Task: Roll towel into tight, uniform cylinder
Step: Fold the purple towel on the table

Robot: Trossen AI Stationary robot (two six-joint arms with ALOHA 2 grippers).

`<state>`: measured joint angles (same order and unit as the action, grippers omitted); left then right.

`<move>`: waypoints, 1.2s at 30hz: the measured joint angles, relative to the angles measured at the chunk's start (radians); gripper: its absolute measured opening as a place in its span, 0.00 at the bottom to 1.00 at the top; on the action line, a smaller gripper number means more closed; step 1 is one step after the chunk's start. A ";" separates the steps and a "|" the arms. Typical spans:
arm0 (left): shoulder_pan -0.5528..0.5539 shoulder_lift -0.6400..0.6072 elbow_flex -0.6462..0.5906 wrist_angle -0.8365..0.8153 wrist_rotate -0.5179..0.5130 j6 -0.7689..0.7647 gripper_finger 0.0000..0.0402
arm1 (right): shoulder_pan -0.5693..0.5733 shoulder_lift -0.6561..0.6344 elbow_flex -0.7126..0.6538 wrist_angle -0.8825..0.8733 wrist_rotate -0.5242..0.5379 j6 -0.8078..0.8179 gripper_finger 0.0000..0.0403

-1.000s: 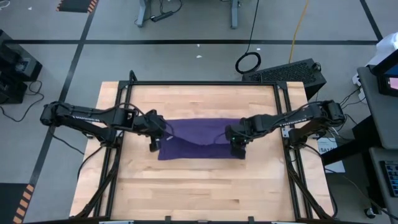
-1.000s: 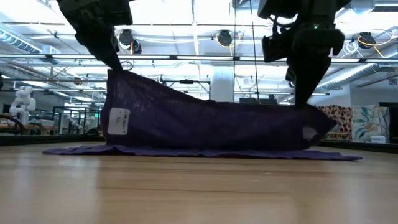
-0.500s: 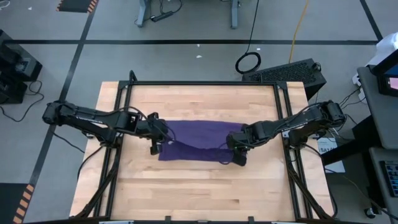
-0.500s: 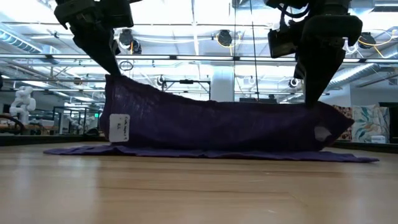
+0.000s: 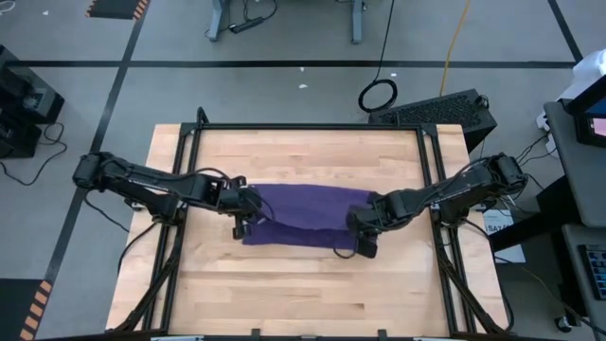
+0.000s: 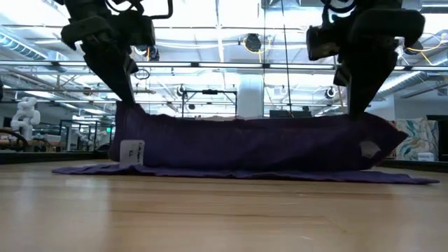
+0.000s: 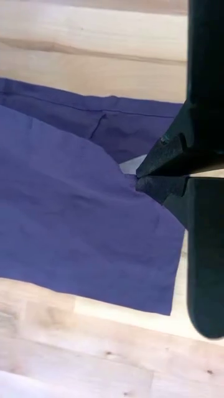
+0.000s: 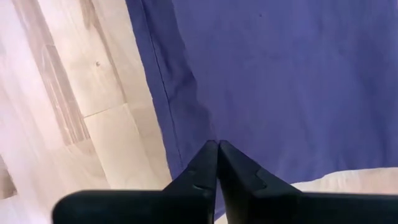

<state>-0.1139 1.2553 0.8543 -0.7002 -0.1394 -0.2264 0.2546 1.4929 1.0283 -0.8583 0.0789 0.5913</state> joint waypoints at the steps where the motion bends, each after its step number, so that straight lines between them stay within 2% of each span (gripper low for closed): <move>1: 0.000 0.007 0.000 0.000 0.000 0.000 0.00 | 0.011 0.000 0.000 0.000 0.012 -0.001 0.04; 7: 0.000 0.029 0.000 0.000 0.001 0.005 0.00 | 0.109 0.000 0.000 0.000 0.068 0.052 0.19; 12: 0.000 0.030 0.000 0.000 0.003 0.004 0.00 | 0.243 0.005 0.000 -0.001 0.120 0.206 0.33; 16: 0.000 0.029 0.000 0.001 0.005 0.004 0.00 | 0.365 0.029 0.000 -0.005 0.232 0.360 0.40; 23: 0.000 0.029 0.000 0.004 0.006 -0.002 0.00 | 0.481 0.152 -0.002 -0.009 0.423 0.561 0.41; 30: 0.000 0.029 0.000 0.007 0.010 -0.005 0.00 | 0.497 0.329 -0.002 -0.003 0.587 0.695 0.40; 36: 0.000 0.029 0.000 0.009 0.011 -0.005 0.00 | 0.503 0.418 -0.002 -0.015 0.630 0.823 0.37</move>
<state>-0.1139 1.2846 0.8543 -0.6911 -0.1281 -0.2314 0.7578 1.9113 1.0262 -0.8733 0.7090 1.4142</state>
